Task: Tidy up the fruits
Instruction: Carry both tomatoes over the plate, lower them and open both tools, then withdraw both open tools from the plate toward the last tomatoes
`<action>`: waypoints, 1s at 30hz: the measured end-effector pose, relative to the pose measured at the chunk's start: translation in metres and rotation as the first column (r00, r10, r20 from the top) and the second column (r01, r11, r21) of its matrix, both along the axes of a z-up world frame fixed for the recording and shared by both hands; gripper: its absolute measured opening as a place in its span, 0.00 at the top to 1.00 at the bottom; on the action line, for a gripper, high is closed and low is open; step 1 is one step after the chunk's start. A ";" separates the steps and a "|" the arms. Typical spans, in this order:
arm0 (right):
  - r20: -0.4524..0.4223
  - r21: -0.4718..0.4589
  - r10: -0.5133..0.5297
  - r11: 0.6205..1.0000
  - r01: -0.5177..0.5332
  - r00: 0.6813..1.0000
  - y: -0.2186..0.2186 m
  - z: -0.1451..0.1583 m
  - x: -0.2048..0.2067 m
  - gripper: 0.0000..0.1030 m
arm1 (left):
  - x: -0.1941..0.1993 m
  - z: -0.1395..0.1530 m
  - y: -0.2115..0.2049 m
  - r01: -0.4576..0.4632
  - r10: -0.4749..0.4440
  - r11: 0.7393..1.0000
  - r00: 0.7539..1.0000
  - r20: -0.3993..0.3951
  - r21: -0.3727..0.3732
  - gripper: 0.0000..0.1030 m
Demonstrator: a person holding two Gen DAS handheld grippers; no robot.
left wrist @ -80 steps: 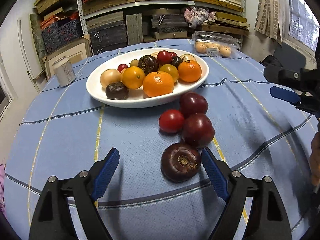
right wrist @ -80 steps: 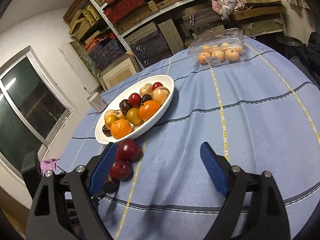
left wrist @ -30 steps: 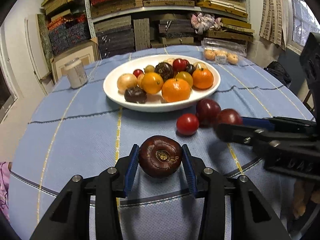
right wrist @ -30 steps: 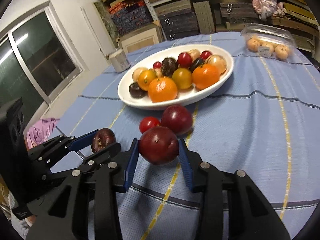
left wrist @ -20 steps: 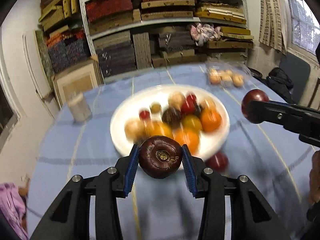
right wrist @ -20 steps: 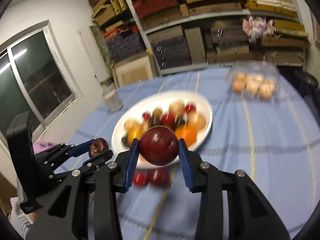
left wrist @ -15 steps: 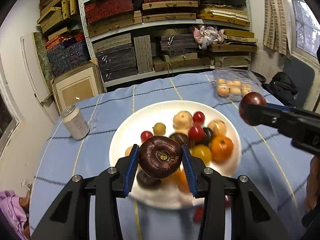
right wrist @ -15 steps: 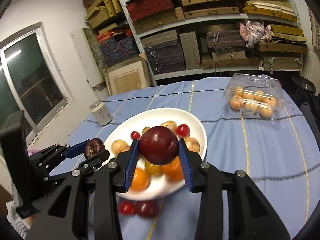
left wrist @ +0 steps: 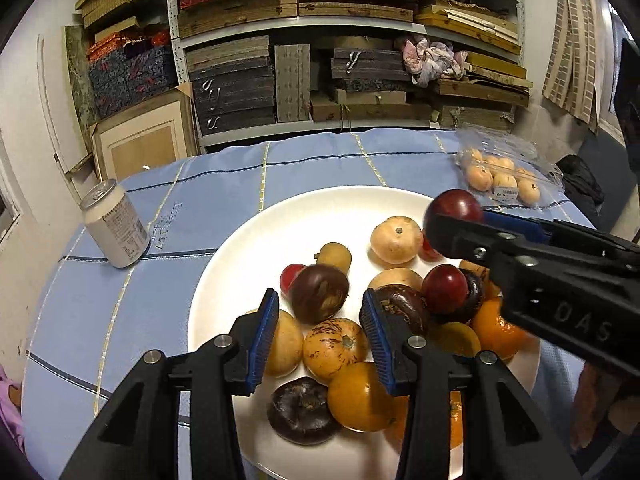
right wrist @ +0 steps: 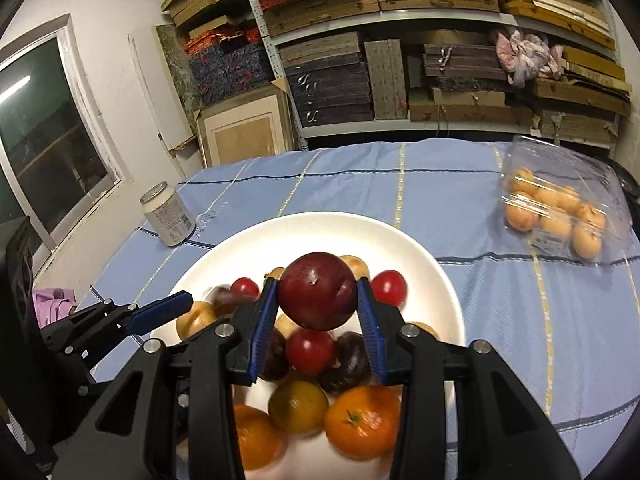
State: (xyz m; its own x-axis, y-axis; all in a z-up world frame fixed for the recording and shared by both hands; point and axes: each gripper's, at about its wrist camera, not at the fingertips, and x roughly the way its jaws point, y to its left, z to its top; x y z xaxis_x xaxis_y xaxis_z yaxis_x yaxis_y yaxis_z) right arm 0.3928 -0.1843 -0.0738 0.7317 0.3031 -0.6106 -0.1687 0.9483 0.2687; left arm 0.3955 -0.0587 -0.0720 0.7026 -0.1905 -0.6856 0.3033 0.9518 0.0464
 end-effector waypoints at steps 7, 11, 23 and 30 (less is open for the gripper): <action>-0.030 -0.013 0.018 1.000 -0.018 0.999 0.016 -0.008 0.012 0.61 | -0.007 0.000 0.003 -0.011 0.011 1.000 1.000 0.024 0.004 0.35; -0.053 -0.002 0.017 1.000 -0.018 0.998 0.018 -0.014 0.018 0.60 | -0.015 0.006 0.003 -0.019 0.018 1.000 0.999 0.046 0.015 0.30; -0.007 0.045 -0.019 0.999 0.019 1.000 -0.002 0.021 -0.030 0.54 | -0.066 0.035 0.014 -0.051 0.048 0.998 0.992 0.116 0.028 0.22; 0.051 0.076 -0.032 0.997 0.028 0.998 -0.016 0.053 -0.094 0.51 | -0.114 0.054 0.028 -0.073 0.068 0.997 0.985 0.156 0.025 0.19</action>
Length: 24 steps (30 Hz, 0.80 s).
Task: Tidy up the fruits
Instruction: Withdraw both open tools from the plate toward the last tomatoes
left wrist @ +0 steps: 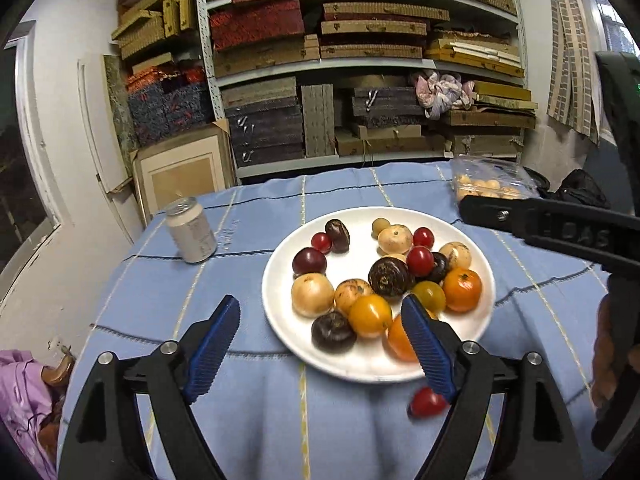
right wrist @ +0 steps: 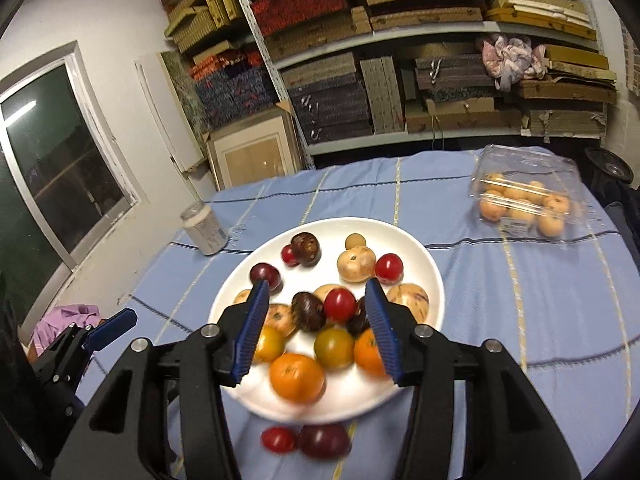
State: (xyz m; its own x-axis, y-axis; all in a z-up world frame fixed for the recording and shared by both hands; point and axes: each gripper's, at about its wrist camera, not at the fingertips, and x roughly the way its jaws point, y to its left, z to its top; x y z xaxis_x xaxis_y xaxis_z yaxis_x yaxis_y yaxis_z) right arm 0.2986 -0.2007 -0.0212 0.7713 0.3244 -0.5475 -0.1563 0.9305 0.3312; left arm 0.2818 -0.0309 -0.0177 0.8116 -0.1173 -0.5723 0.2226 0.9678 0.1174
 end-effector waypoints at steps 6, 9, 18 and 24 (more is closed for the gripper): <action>0.054 0.013 0.009 1.000 -0.010 0.999 -0.002 0.019 -0.063 0.43 | -0.049 0.011 0.008 -0.005 0.005 1.000 0.999 0.041 0.003 0.13; 0.070 0.035 0.010 0.999 -0.013 0.998 -0.005 0.019 -0.093 0.39 | -0.067 0.013 0.010 -0.005 0.005 1.000 0.999 0.050 0.004 0.12; 0.003 0.127 -0.035 0.991 0.035 0.999 -0.022 -0.040 -0.144 0.28 | -0.100 0.002 0.015 -0.017 0.017 1.000 0.999 0.038 -0.008 0.09; -0.103 0.189 -0.083 0.977 0.101 0.991 -0.045 -0.088 -0.150 0.28 | -0.105 -0.013 0.010 -0.023 0.023 1.000 1.000 0.011 0.007 0.05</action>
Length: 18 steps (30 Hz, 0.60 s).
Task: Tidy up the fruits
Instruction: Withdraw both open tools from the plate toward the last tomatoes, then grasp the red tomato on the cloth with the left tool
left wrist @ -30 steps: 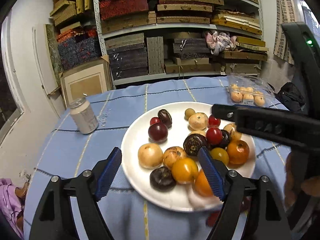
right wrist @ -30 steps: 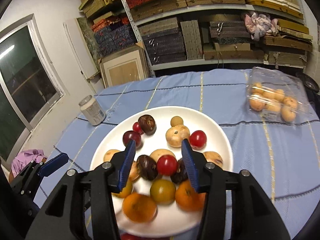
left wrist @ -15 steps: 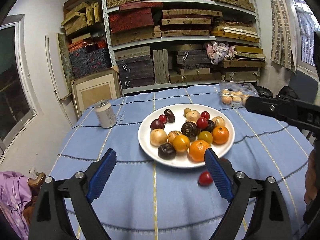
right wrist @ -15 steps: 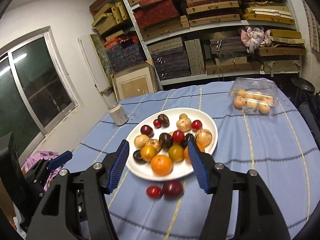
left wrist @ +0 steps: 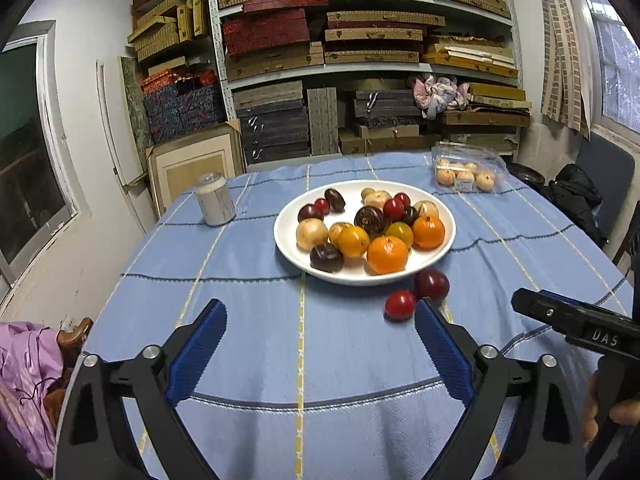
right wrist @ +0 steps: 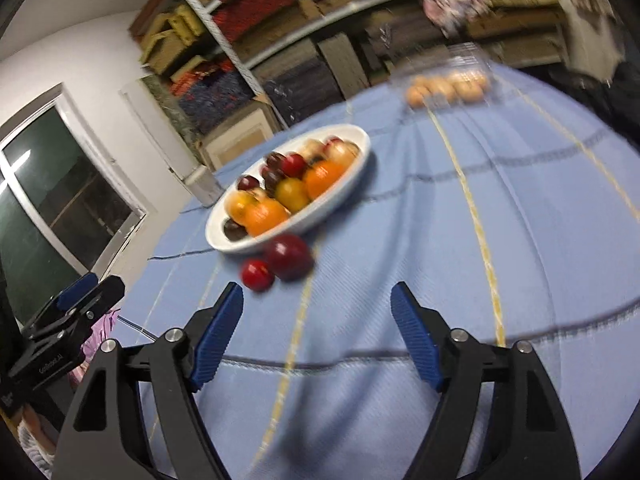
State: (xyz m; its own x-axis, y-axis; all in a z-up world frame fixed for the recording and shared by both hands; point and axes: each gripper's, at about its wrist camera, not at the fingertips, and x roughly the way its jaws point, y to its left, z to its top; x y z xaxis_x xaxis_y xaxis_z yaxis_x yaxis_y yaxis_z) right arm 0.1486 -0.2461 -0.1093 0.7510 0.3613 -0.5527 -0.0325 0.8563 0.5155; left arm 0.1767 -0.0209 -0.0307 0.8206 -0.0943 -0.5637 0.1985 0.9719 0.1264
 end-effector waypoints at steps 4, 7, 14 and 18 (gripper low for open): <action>0.013 0.058 -0.035 0.998 0.034 0.999 -0.012 0.000 -0.006 0.18 | 0.010 -0.021 -0.012 0.016 -0.016 1.000 0.998 -0.064 0.006 0.05; 0.000 0.090 -0.047 0.995 0.047 0.999 -0.018 -0.001 -0.006 0.17 | 0.017 -0.042 -0.018 0.027 -0.024 0.999 0.994 -0.109 0.023 0.05; -0.068 0.193 -0.044 0.980 0.056 0.997 -0.027 -0.009 -0.001 0.14 | 0.036 -0.071 -0.027 0.040 -0.033 0.999 0.982 -0.183 0.032 0.05; -0.076 0.197 -0.030 0.979 0.044 0.997 -0.025 -0.010 0.001 0.12 | 0.055 -0.070 -0.039 0.054 -0.051 0.998 0.982 -0.182 0.014 0.05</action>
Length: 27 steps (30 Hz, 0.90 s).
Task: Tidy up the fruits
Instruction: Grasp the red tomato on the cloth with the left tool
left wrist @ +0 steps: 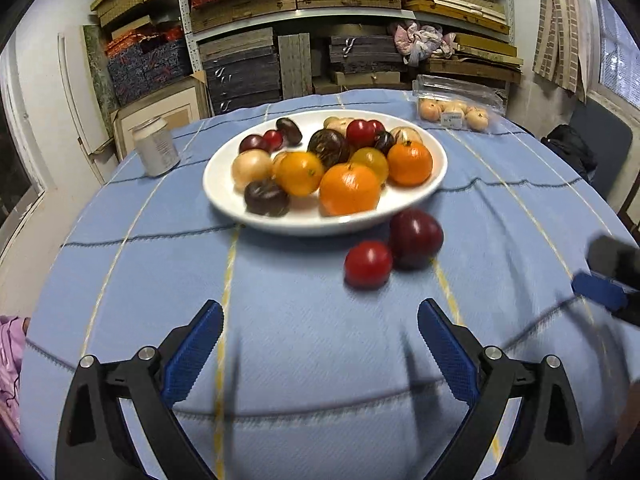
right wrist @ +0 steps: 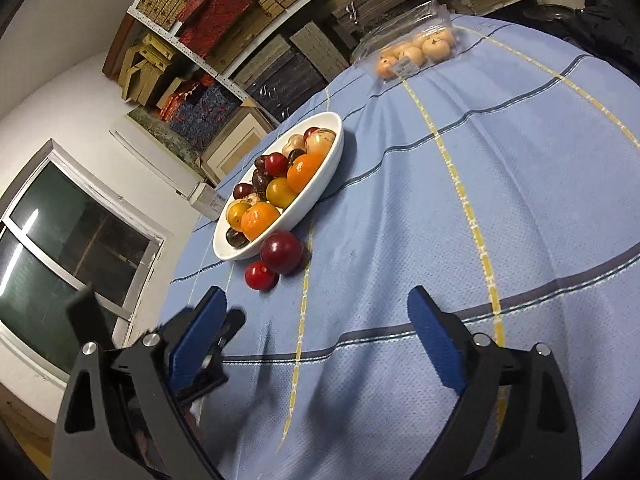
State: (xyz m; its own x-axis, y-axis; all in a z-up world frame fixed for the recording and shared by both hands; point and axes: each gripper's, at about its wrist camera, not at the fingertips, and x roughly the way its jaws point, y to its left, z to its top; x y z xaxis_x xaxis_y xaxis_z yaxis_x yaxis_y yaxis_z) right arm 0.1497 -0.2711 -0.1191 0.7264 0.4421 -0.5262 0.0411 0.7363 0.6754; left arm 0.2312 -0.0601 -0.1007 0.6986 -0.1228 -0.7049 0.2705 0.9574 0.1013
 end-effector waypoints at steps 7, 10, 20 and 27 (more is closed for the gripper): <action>-0.021 0.038 -0.011 0.999 0.012 1.000 -0.005 -0.003 0.002 0.10 | 0.035 -0.012 -0.011 -0.044 0.044 0.999 0.999 -0.029 0.025 0.05; -0.025 0.027 0.003 1.000 -0.003 1.000 0.000 -0.004 0.003 0.10 | 0.046 -0.013 -0.011 -0.052 0.052 0.999 0.997 -0.051 0.003 0.05; -0.031 0.020 -0.006 1.000 0.007 0.999 -0.002 -0.006 0.004 0.10 | 0.041 -0.019 0.030 -0.096 0.097 0.995 0.990 -0.098 0.015 0.05; -0.032 -0.011 0.001 1.000 -0.001 0.999 0.002 -0.007 0.004 0.10 | 0.047 -0.015 0.043 -0.076 0.059 0.989 0.989 -0.132 -0.127 0.05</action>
